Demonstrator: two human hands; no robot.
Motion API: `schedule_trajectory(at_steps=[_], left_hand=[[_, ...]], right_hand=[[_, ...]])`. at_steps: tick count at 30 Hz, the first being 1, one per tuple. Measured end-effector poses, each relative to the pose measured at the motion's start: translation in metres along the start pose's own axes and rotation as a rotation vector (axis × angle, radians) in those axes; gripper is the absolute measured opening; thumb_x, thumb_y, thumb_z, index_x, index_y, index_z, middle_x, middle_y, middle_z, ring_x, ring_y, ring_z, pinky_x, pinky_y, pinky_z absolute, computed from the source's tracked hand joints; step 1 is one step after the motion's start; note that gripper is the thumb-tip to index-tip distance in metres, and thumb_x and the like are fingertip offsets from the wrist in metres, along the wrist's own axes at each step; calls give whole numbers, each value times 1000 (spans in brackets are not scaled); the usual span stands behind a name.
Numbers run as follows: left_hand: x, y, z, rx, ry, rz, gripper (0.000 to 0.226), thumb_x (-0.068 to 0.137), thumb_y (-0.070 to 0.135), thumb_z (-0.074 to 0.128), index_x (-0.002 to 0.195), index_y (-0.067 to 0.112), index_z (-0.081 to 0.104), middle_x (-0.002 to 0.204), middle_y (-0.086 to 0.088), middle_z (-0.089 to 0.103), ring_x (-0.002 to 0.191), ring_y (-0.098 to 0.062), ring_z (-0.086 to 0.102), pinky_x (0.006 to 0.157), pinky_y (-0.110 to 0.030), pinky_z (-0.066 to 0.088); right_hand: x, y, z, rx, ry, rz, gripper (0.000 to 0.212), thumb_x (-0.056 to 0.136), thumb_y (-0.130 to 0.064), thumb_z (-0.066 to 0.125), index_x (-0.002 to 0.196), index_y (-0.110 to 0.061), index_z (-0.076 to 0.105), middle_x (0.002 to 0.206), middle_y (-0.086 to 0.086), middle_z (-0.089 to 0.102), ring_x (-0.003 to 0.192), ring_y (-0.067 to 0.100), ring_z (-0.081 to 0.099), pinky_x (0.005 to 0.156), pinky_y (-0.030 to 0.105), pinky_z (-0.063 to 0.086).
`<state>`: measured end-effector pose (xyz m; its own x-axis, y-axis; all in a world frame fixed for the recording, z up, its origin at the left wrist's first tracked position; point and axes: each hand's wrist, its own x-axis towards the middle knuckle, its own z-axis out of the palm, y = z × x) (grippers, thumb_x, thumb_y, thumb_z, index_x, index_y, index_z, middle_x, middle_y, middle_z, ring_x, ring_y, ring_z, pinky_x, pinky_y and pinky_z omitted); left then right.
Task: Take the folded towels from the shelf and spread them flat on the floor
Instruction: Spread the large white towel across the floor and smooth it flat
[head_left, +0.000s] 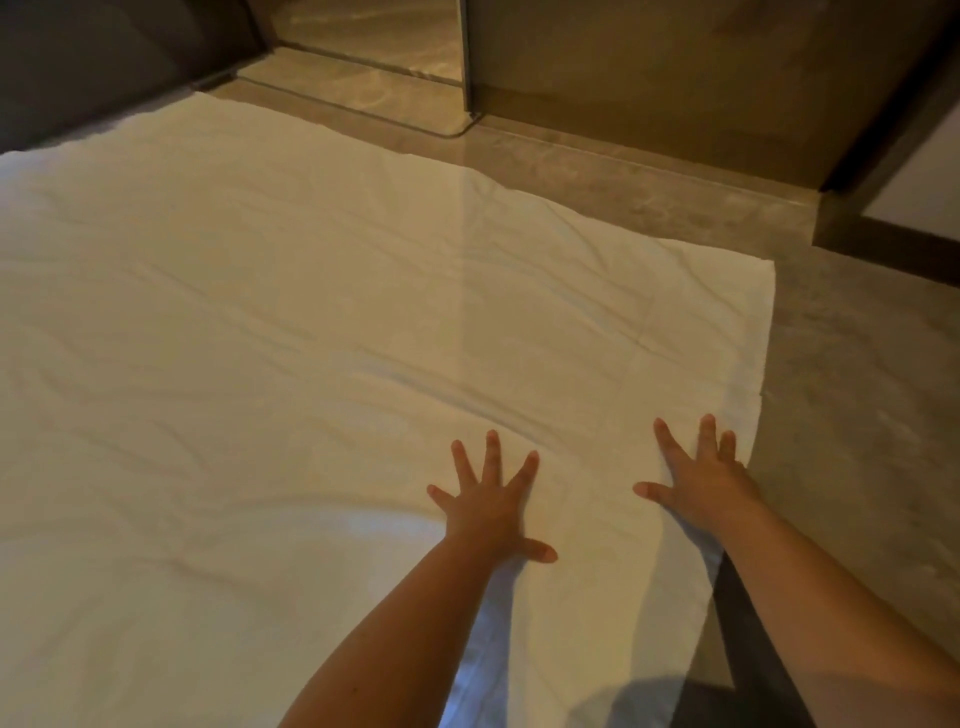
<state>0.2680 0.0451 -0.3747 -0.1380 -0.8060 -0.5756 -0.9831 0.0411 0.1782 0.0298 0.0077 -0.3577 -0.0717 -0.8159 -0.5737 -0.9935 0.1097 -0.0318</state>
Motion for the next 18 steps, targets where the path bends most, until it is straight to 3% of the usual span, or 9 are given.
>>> schedule_trajectory(at_steps=[3,6,9,12,15,18], left_hand=[[-8,0,0,-26,18,41,105,68,66,63,144,42,-6,152,-5,-30,135,-43,-29,100,-76,7],[-25,-8,4,-74,64,103,91,76,61,58,146,35,6,157,-5,-17,142,-34,-18,106,-68,9],[-52,-34,11,-3,137,155,84,79,63,52,146,33,12,158,-4,-10,144,-27,-13,111,-61,5],[-76,-67,26,126,134,158,90,73,75,44,145,40,4,155,3,-20,142,-28,-23,107,-66,-2],[-89,-84,44,195,49,153,97,68,79,45,142,45,-7,150,4,-33,137,-33,-32,101,-73,6],[-88,-84,51,181,38,173,99,66,79,47,139,49,-14,143,4,-43,132,-35,-38,96,-77,10]], right_hand=[[-11,-10,0,-48,7,41,77,89,-59,35,144,-34,-12,154,19,-18,142,41,-9,114,54,12],[-32,-32,2,-75,157,19,71,95,-46,36,146,-29,-10,154,23,-15,142,42,-8,115,56,13],[-69,-67,23,202,260,-115,72,93,-43,44,146,-32,-3,155,18,-14,143,38,-9,115,55,13],[-116,-96,65,379,141,-188,82,85,-57,47,143,-40,-8,155,11,-21,143,34,-16,115,52,10],[-136,-105,104,227,4,-160,101,74,-72,48,142,-36,-16,149,16,-33,139,40,-23,114,55,12],[-132,-100,114,170,-23,-156,109,67,-77,51,142,-36,-18,134,7,-48,136,39,-31,114,58,8]])
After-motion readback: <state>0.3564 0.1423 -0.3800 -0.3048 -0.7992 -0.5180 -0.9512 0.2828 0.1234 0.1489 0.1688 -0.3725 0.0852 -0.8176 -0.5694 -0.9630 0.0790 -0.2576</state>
